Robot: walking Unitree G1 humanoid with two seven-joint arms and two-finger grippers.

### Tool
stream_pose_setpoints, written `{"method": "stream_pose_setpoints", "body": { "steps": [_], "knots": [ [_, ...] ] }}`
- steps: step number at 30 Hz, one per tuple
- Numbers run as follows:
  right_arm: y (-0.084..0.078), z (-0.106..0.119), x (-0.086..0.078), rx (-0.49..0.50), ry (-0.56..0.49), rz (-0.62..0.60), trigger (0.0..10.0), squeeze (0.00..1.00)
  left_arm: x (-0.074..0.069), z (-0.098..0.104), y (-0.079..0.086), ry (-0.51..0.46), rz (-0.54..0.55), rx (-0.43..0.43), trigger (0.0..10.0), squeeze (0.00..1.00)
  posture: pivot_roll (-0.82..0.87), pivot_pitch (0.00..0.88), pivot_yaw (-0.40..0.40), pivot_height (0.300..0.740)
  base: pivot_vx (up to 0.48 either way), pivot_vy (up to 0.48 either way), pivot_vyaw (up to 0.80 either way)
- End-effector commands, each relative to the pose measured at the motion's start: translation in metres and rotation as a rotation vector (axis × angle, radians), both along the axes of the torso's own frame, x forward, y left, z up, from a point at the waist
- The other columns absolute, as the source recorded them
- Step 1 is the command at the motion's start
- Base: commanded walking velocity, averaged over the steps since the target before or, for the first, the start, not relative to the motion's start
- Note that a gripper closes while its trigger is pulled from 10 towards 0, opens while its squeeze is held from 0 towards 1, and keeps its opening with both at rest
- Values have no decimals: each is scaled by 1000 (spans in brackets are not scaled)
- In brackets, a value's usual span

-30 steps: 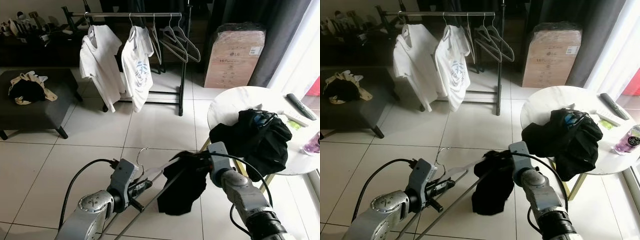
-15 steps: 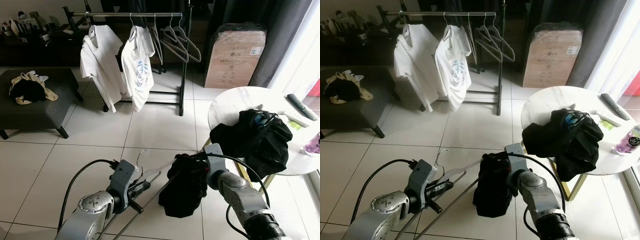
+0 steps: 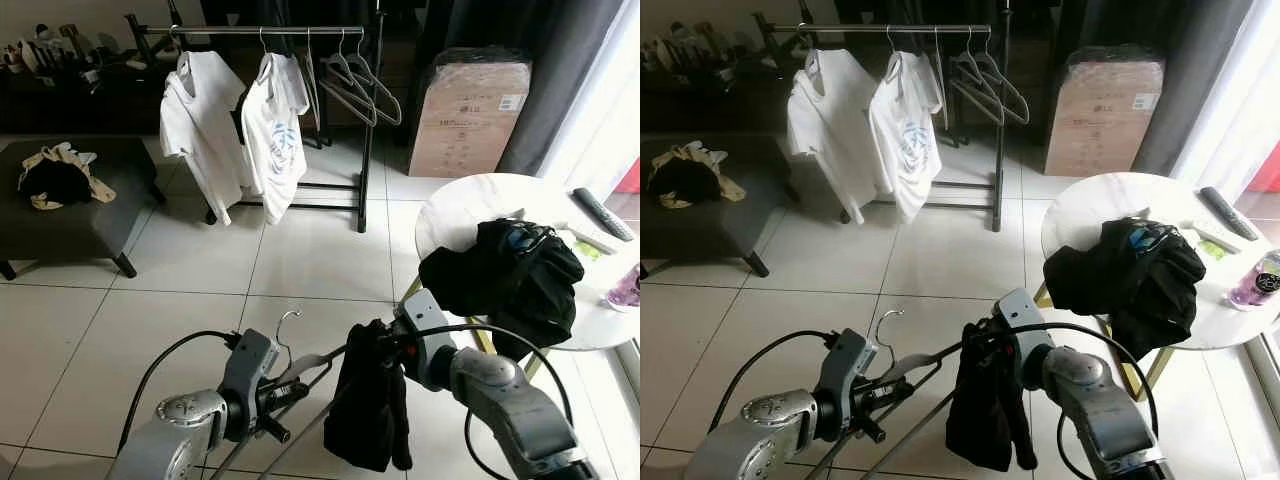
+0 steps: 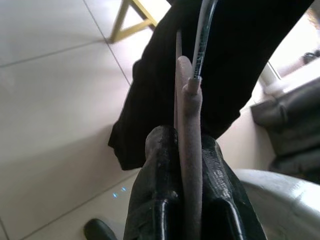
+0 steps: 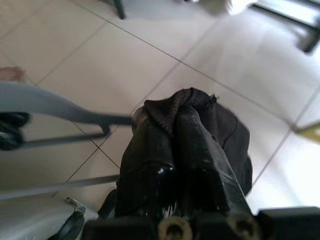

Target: Hang hanger

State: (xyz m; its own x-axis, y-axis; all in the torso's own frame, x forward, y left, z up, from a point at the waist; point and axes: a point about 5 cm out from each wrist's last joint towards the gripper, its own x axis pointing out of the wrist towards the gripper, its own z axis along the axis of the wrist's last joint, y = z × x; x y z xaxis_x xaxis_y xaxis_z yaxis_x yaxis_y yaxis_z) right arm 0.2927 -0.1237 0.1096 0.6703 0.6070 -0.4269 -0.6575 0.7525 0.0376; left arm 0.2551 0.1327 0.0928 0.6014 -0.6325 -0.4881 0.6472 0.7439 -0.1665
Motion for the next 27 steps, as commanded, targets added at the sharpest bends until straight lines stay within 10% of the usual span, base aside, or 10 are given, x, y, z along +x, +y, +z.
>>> {"method": "stream_pose_setpoints", "body": {
  "steps": [1,12,27],
  "knots": [
    [9,13,-3,33,-40,68,10000,0,-2,2,1,5,-16,-1,10000,0,4,175,11,740,0,0,0],
    [4,14,-9,-92,-100,142,10000,0,33,40,-6,-272,189,-142,10000,0,-1,188,10,740,0,0,0],
    [24,55,-38,48,-241,489,10000,0,7,22,-18,-92,-76,-113,10000,0,0,188,12,740,0,0,0]
  ]
}}
